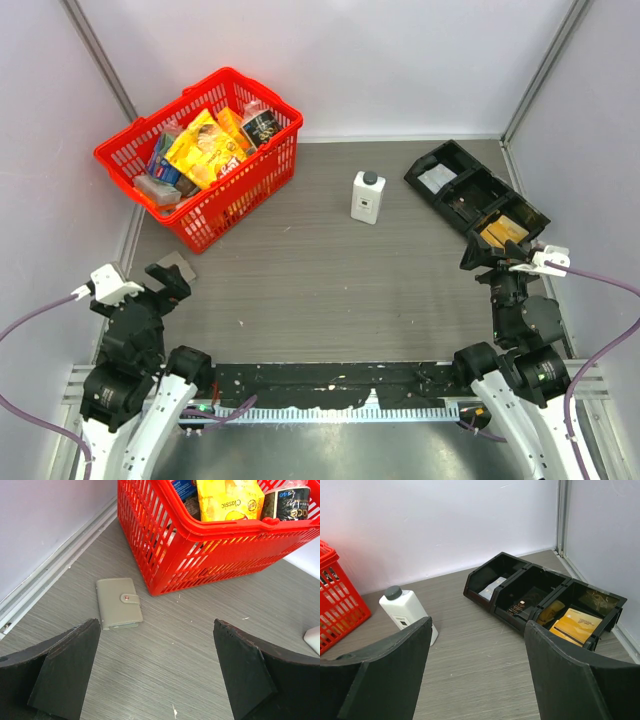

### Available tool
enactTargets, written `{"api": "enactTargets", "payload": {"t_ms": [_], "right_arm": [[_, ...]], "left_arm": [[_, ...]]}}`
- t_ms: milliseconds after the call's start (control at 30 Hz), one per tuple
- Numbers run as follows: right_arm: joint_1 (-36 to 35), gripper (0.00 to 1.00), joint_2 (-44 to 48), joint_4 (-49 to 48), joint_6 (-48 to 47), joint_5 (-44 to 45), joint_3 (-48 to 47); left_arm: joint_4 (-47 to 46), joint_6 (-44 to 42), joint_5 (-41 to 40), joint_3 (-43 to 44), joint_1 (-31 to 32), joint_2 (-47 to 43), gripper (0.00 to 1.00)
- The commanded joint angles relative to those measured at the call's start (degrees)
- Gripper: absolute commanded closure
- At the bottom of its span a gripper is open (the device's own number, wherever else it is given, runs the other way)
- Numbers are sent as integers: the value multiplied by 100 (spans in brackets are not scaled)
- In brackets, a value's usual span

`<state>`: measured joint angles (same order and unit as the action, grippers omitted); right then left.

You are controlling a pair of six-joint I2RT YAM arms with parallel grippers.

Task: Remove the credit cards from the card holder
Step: Move the card holder to the center of the board.

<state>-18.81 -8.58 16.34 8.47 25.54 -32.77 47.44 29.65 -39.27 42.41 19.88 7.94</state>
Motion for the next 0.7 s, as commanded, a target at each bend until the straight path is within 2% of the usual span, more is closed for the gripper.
{"api": "enactTargets", "payload": {"t_ms": [0,233,433,667], "right_arm": [[-18,21,-30,-157,-82,136,-115],[-18,21,137,-157,-65,127,-54],[-18,21,85,-184,-100,118,-36],[-18,21,-91,-166,-91,-57,-45]], "left_arm": [[-130,128,-125,4,16,-74,0],[-68,629,-126,57,7,426,0],[-182,1253,472,4,16,1831,0],[-305,2176,498,-136,-133,3045,0]]}}
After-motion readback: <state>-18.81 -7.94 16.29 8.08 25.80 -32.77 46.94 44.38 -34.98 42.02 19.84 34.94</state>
